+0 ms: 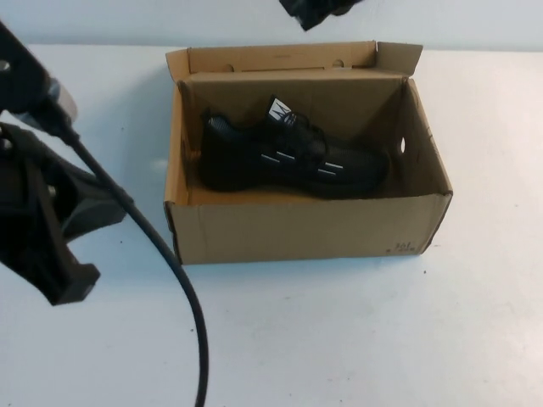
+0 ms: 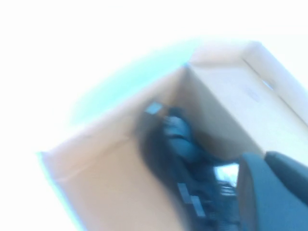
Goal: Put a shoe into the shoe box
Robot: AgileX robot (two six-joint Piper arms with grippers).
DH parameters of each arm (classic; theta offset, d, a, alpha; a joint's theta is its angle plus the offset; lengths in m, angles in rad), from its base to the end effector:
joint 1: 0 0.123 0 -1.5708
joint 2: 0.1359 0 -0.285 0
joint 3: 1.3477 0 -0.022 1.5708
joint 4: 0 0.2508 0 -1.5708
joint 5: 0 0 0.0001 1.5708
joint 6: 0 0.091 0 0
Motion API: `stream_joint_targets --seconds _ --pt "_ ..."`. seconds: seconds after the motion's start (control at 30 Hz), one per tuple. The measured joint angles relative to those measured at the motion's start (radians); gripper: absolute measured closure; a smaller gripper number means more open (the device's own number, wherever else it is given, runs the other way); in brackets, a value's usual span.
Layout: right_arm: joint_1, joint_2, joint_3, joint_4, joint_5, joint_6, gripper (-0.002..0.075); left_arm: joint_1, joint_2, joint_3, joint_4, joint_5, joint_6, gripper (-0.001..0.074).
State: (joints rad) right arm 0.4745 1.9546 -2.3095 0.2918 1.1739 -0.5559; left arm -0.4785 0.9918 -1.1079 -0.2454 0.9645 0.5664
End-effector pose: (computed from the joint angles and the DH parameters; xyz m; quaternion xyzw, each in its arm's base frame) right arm 0.3669 0.2156 0.4399 -0.4481 0.7847 0.1288 0.4086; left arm 0.1553 -0.1010 0.3920 0.4340 0.8028 -0.1026 0.3958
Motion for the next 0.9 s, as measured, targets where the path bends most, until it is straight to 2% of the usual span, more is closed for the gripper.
stream_joint_targets --seconds 0.23,0.5,0.7,0.9 --pt "0.0 -0.127 -0.001 0.044 0.089 0.058 0.074 0.0 -0.108 0.0 -0.215 0.013 0.09 0.0736" --pt "0.0 -0.294 0.103 0.044 0.093 0.126 0.0741 0.0 -0.307 0.037 -0.248 0.05 0.027 0.0736" --pt "0.0 -0.479 0.321 0.06 0.026 0.132 0.0742 0.0 -0.481 0.155 -0.249 0.026 -0.035 0.0736" --pt "0.0 -0.744 0.67 0.013 -0.174 0.132 0.0742 0.0 -0.625 0.272 -0.205 -0.066 -0.016 0.0736"
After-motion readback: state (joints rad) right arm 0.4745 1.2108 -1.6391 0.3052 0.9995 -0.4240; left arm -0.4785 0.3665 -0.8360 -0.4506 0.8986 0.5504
